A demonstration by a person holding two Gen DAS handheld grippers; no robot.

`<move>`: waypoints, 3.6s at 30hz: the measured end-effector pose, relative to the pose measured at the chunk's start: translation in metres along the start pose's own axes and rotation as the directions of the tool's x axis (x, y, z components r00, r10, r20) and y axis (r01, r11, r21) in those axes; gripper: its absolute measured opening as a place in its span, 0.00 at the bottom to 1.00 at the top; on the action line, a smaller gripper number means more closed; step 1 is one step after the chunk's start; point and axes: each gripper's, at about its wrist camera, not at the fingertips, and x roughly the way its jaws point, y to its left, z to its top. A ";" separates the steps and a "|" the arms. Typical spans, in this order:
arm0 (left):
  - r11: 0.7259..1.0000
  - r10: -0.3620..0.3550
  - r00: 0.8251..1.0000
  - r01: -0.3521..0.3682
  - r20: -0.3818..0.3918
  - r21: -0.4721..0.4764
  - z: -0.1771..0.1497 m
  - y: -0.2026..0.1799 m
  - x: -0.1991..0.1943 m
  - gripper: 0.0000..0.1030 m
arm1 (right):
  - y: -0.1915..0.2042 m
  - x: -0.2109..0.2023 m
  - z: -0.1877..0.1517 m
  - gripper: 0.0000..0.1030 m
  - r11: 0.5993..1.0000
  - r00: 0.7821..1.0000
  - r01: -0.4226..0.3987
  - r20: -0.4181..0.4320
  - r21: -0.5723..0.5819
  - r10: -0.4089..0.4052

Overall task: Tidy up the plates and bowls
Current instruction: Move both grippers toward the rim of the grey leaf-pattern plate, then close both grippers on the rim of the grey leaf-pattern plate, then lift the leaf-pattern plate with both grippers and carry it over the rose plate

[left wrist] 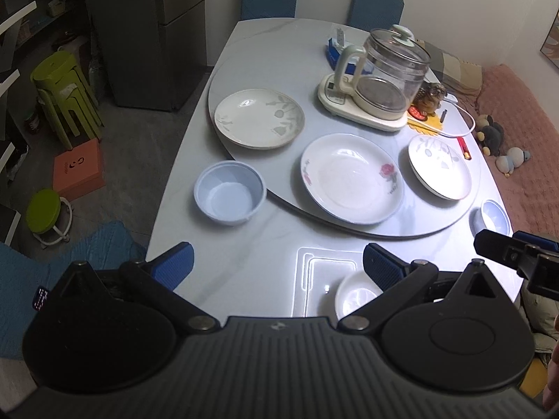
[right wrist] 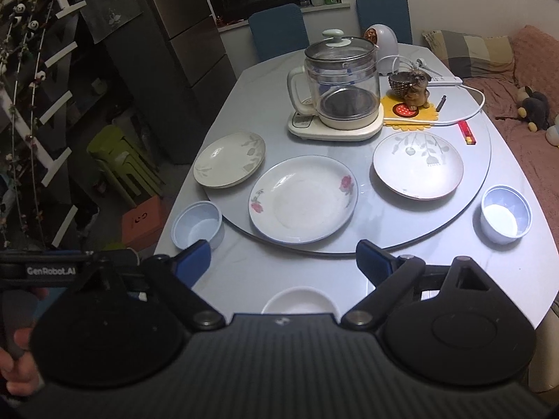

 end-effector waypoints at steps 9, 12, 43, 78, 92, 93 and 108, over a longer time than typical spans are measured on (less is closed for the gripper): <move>1.000 -0.027 1.000 0.027 -0.015 -0.008 0.038 0.059 0.040 1.00 | 0.043 0.045 0.020 0.77 1.000 1.000 0.014 -0.011 0.005 -0.014; 0.999 -0.053 0.998 0.053 -0.028 -0.006 0.048 0.077 0.054 1.00 | 0.054 0.058 0.027 0.76 1.000 1.000 0.021 -0.003 0.020 -0.021; 0.960 -0.278 0.952 0.273 -0.130 -0.057 0.187 0.153 0.292 0.59 | 0.091 0.280 0.118 0.36 0.992 0.987 0.115 -0.116 0.049 -0.109; 0.931 -0.362 0.909 0.363 -0.207 -0.034 0.216 0.163 0.394 0.25 | 0.051 0.409 0.141 0.14 0.996 0.970 0.079 -0.232 0.033 -0.069; 0.885 -0.465 0.851 0.445 -0.244 -0.135 0.202 0.172 0.374 0.25 | 0.038 0.369 0.146 0.14 0.998 0.976 -0.005 -0.219 0.064 0.019; 0.883 -0.470 0.850 0.448 -0.238 -0.142 0.202 0.172 0.371 0.25 | 0.037 0.366 0.146 0.14 0.998 0.976 -0.013 -0.216 0.068 0.027; 0.847 -0.525 0.819 0.529 -0.234 -0.048 0.209 0.127 0.320 0.25 | 0.008 0.287 0.131 0.14 0.990 0.991 -0.004 -0.135 0.143 0.024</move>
